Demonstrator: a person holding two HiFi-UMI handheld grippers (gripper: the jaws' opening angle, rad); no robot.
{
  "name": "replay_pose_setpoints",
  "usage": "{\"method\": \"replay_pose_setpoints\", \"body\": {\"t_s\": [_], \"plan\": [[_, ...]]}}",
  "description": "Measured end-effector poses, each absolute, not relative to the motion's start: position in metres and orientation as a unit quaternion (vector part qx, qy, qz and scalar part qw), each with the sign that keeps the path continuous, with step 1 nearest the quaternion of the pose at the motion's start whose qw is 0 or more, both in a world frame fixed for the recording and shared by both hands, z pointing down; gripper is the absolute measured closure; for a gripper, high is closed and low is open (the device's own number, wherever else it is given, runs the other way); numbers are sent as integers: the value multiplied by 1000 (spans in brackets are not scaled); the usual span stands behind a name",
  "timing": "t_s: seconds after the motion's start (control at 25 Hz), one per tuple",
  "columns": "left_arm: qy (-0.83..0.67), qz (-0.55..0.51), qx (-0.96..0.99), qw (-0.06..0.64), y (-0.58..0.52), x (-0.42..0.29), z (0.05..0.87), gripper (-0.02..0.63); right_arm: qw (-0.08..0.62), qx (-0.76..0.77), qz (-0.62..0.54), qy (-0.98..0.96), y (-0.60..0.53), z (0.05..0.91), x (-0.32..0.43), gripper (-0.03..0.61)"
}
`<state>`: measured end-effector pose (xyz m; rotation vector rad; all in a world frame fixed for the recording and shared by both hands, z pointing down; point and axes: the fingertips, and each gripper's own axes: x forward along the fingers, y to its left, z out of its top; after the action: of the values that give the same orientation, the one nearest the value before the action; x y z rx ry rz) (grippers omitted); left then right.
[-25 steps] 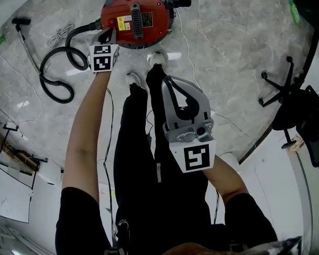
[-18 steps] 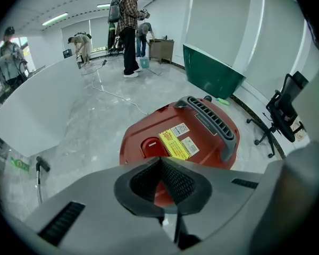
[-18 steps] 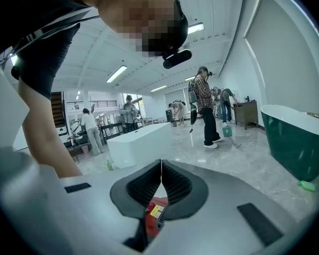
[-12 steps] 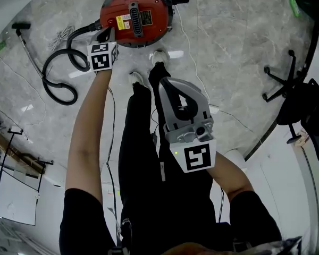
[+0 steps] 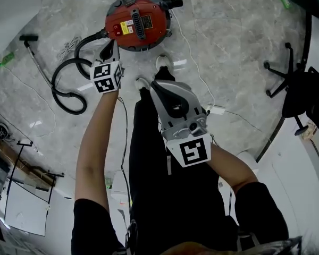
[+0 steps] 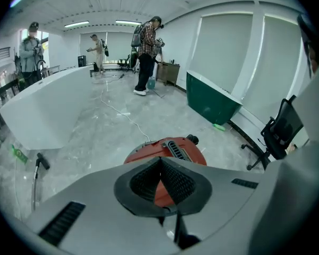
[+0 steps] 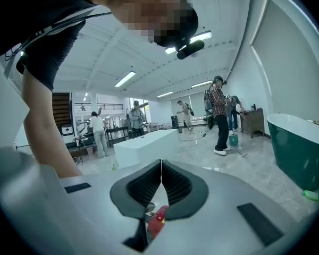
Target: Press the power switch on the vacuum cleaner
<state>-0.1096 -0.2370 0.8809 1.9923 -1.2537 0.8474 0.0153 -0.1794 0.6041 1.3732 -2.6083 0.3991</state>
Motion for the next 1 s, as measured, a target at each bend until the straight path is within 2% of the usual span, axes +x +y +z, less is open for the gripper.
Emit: {"method": "replay_pose_setpoints", "body": {"t_s": [0.2, 0.4, 0.64, 1.0], "plan": [[-456, 311, 793, 260, -210, -104, 810, 595, 79, 465, 133, -872, -154, 567, 6, 560], [-442, 255, 837, 196, -184, -85, 714, 595, 71, 474, 127, -868, -126, 519, -4, 558], [-427, 180, 871, 165, -143, -66, 602, 595, 61, 477, 101, -871, -101, 460, -8, 558], [-461, 83, 871, 147, -51, -98, 469, 595, 44, 489, 125, -862, -57, 384, -24, 558]]}}
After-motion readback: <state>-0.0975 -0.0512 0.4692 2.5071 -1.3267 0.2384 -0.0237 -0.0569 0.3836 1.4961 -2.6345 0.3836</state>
